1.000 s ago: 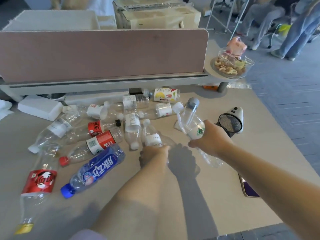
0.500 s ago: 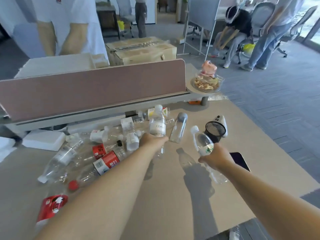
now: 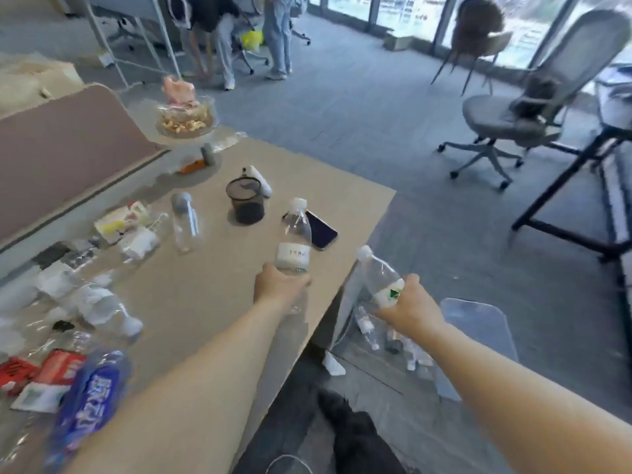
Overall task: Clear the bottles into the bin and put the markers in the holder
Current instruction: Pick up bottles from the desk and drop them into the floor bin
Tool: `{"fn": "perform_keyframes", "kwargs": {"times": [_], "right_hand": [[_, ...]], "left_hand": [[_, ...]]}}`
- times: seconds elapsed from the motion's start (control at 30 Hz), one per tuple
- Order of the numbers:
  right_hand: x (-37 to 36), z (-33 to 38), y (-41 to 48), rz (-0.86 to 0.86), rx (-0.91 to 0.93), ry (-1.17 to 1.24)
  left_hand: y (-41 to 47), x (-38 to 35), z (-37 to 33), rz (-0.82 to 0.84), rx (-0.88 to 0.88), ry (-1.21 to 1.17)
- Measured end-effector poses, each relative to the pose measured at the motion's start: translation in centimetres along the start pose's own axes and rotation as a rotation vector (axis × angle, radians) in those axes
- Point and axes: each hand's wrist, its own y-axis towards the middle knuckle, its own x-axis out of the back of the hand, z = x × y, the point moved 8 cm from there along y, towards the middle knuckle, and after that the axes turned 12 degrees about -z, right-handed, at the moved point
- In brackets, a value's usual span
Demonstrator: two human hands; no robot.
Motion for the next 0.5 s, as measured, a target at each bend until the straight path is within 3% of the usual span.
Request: {"fn": "perform_keyframes", "kwargs": {"times": [0.17, 0.3, 0.5], "right_hand": [[8.3, -16.8, -0.9, -0.126, -0.349, -0.016], [11.3, -29.4, -2.6, -0.202, -0.641, 0.123], [9.9, -39.1, 0.2, -0.121, -0.765, 0.186]], "left_hand": [[-7.5, -14.7, -5.8, 0.330, -0.238, 0.167], [-13.8, -26.5, -6.9, 0.566, -0.271, 0.268], [-18.3, -39.7, -6.5, 0.690, -0.233, 0.488]]}}
